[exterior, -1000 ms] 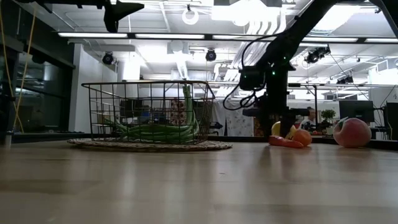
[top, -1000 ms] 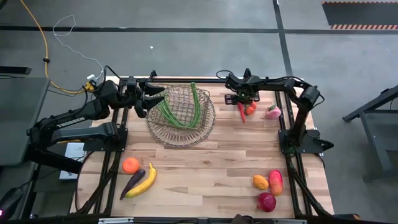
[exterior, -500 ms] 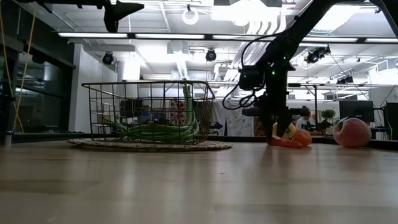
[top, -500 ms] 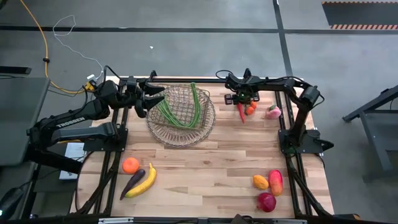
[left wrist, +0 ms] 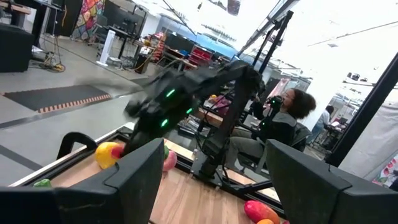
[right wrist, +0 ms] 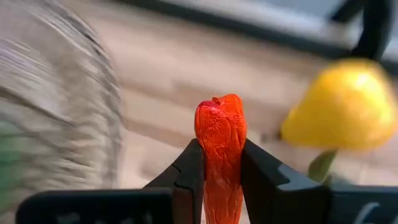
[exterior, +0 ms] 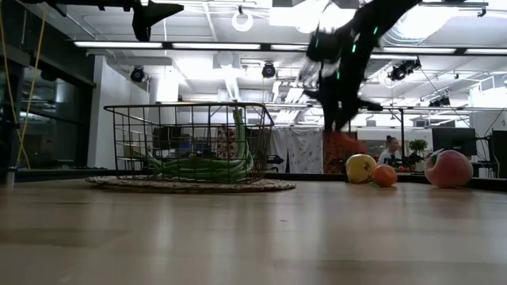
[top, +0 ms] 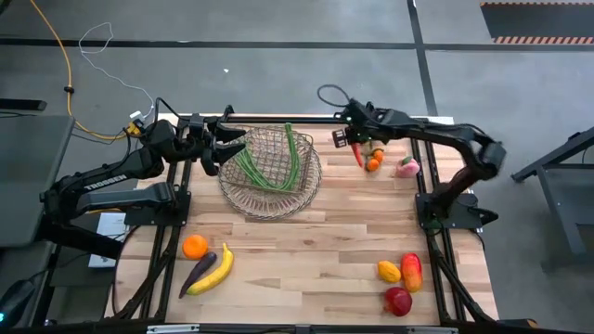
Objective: Build produce basket
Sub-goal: Put the orange carrot into the wire basket
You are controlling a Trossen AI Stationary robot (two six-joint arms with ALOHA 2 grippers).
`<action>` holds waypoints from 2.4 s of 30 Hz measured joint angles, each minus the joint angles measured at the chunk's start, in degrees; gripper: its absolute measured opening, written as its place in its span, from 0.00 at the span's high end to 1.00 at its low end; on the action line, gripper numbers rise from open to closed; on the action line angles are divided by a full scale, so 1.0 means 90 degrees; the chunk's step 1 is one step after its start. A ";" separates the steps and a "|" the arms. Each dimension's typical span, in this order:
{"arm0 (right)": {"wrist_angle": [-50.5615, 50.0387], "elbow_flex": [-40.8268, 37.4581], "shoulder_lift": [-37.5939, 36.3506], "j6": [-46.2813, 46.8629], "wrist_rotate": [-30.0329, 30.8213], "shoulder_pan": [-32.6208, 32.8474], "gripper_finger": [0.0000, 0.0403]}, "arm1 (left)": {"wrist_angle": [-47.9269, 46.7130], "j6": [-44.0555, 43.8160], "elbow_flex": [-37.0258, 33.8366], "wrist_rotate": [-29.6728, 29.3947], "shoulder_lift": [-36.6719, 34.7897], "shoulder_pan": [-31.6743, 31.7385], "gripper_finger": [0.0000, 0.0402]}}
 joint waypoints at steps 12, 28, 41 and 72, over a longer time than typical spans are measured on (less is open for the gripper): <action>0.3448 0.0116 -0.1815 -0.1275 0.0241 0.1773 0.84 | -0.0003 0.0161 0.0043 0.0002 0.0102 -0.0008 0.34; 0.6433 0.0119 -0.0961 -0.1644 -0.0693 0.2784 0.84 | -0.0033 0.1338 0.1437 0.0008 0.1996 -0.0816 0.30; 0.6982 0.0119 -0.0648 -0.1644 -0.1085 0.2834 0.84 | 0.0092 0.1290 0.2270 -0.0350 0.3475 -0.1264 0.18; 0.6723 0.0119 -0.0648 -0.1804 -0.1372 0.2817 0.81 | 0.0763 0.1032 0.2351 0.0010 0.3704 -0.1302 0.89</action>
